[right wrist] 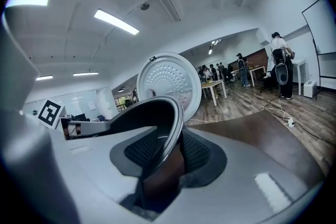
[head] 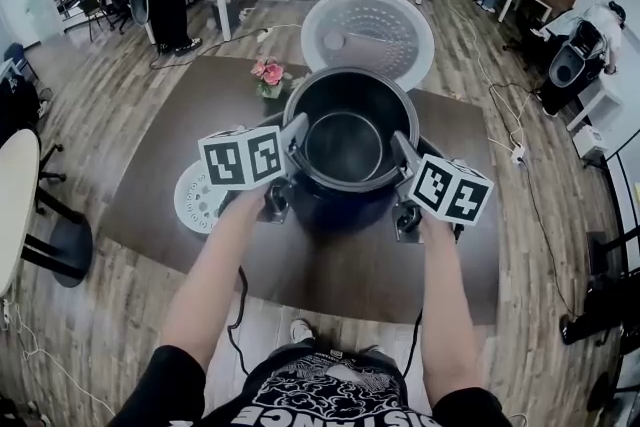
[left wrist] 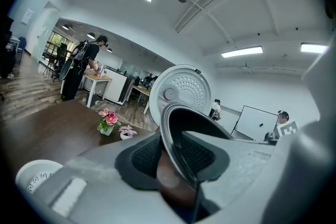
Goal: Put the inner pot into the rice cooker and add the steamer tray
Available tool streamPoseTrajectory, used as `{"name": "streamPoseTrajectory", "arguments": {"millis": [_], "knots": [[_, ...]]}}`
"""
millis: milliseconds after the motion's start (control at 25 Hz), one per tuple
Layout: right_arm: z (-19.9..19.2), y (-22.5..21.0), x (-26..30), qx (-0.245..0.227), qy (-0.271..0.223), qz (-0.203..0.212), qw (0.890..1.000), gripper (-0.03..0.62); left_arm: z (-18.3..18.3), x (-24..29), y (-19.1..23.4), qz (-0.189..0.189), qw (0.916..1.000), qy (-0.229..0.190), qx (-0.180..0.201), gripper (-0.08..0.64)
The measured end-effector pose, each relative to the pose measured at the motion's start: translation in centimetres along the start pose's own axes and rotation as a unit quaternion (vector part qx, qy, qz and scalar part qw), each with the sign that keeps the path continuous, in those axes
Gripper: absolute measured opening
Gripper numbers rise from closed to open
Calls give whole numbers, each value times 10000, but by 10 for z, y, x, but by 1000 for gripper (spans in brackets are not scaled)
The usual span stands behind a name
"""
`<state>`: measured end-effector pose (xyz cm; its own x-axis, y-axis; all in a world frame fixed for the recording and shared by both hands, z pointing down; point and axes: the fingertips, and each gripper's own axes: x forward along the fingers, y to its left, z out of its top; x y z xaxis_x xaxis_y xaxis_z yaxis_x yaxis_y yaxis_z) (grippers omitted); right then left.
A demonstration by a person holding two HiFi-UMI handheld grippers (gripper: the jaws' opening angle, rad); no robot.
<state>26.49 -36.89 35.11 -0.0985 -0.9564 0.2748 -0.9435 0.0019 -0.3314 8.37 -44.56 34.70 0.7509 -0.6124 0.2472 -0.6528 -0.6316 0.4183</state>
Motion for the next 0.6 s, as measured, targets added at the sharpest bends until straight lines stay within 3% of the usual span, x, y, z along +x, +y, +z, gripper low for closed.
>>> {"name": "streamPoseTrajectory", "arguments": {"millis": [400,600], "knots": [[-33,-18,11,27,354,-365,9987,140,-30,18,14,-18,9993,350,90,114],[-40,-26,15,-229,517,-489,9972,149,-36,26,16,43,9985,472,277,114]]}}
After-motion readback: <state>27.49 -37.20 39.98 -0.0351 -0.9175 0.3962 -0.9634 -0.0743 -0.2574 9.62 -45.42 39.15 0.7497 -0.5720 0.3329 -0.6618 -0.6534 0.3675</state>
